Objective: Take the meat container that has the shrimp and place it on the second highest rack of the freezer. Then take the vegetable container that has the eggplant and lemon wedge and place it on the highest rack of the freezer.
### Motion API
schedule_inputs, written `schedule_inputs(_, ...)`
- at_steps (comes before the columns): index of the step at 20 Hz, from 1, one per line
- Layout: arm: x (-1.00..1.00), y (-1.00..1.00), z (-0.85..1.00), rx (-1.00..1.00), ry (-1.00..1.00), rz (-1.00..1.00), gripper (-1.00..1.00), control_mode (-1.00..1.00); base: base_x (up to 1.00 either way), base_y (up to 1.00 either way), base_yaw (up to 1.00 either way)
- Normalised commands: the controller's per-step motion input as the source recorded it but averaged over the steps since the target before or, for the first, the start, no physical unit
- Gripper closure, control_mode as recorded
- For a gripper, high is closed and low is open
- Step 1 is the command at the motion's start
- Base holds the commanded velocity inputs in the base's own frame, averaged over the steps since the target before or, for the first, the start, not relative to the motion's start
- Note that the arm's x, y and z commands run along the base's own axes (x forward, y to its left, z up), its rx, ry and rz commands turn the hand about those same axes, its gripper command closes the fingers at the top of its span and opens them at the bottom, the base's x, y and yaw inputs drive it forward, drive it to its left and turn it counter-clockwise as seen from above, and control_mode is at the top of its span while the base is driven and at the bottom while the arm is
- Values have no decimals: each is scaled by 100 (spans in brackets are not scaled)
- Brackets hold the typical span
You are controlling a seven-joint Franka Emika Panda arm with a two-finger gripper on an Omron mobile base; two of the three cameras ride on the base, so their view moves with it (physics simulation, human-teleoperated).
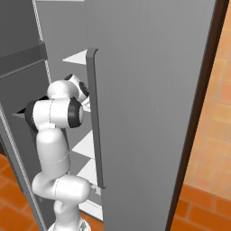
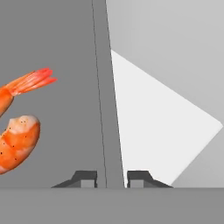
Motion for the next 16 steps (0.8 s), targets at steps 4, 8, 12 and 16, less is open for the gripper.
schedule_inputs(4, 0, 0, 0, 0, 0, 0, -100, -100, 0, 0, 0)
schedule_inputs(8, 5, 0, 4, 0, 0, 0, -100, -100, 0, 0, 0)
schedule_inputs(12, 4, 0, 47, 0, 0, 0, -100, -100, 0, 0, 0)
schedule_inputs(16, 0, 0, 29, 0, -1, 0, -100, -100, 0, 0, 0)
